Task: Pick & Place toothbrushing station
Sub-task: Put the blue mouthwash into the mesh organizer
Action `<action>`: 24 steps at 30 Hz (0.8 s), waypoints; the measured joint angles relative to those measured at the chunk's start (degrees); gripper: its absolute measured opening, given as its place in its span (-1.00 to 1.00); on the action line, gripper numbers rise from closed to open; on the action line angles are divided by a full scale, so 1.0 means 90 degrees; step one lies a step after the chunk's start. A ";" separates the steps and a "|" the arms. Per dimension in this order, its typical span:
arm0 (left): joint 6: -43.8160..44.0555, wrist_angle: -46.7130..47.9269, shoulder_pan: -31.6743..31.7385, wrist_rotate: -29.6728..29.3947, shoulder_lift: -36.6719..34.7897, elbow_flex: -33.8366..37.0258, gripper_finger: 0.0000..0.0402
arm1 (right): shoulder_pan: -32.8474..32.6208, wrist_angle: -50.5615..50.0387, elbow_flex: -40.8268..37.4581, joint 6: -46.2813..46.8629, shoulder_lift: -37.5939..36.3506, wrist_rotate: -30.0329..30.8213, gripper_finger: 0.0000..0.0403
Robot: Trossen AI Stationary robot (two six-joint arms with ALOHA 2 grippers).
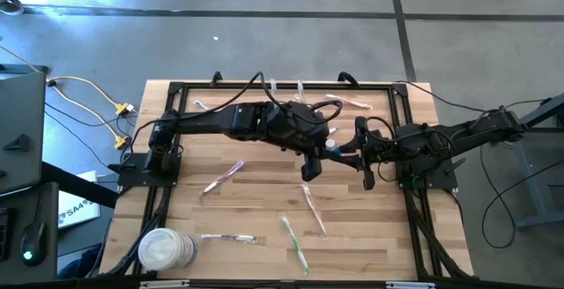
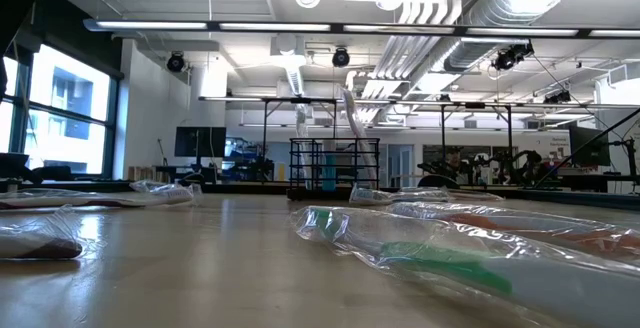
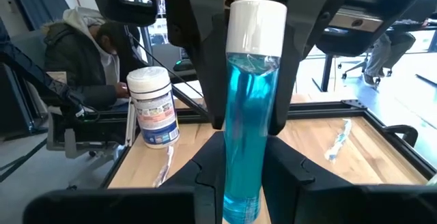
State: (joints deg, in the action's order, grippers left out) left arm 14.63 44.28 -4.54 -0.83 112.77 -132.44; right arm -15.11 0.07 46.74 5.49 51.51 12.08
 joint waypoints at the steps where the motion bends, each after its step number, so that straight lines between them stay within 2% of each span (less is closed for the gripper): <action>1: -0.0036 0.0001 0.0001 0.0002 0.0000 0.0000 -0.59 | 0.0000 -0.0002 0.0000 -0.0020 -0.0011 0.0000 -0.72; 6: -0.0101 -0.0096 0.0002 0.0001 0.0000 0.0000 -0.60 | 0.0000 0.0000 0.0000 -0.0048 -0.0058 -0.0018 -0.67; 13: -0.0093 0.0004 0.0002 0.0033 0.0000 0.0002 -0.60 | 0.0000 -0.0086 0.0000 0.0351 -0.0066 -0.0214 -0.34; 19: 0.0062 0.0768 0.0002 0.0050 -0.0052 0.0007 -0.61 | -0.0002 -0.0515 0.0000 0.0753 -0.0452 -0.0209 -0.10; 24: 0.0074 0.1031 0.0002 0.0208 -0.0080 0.0005 -0.61 | -0.0002 -0.0581 0.0002 0.0891 -0.0670 -0.0192 -0.04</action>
State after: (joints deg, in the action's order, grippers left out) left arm 15.29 53.56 -4.51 1.05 112.05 -132.40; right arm -15.14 -5.16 46.76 13.52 45.48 10.35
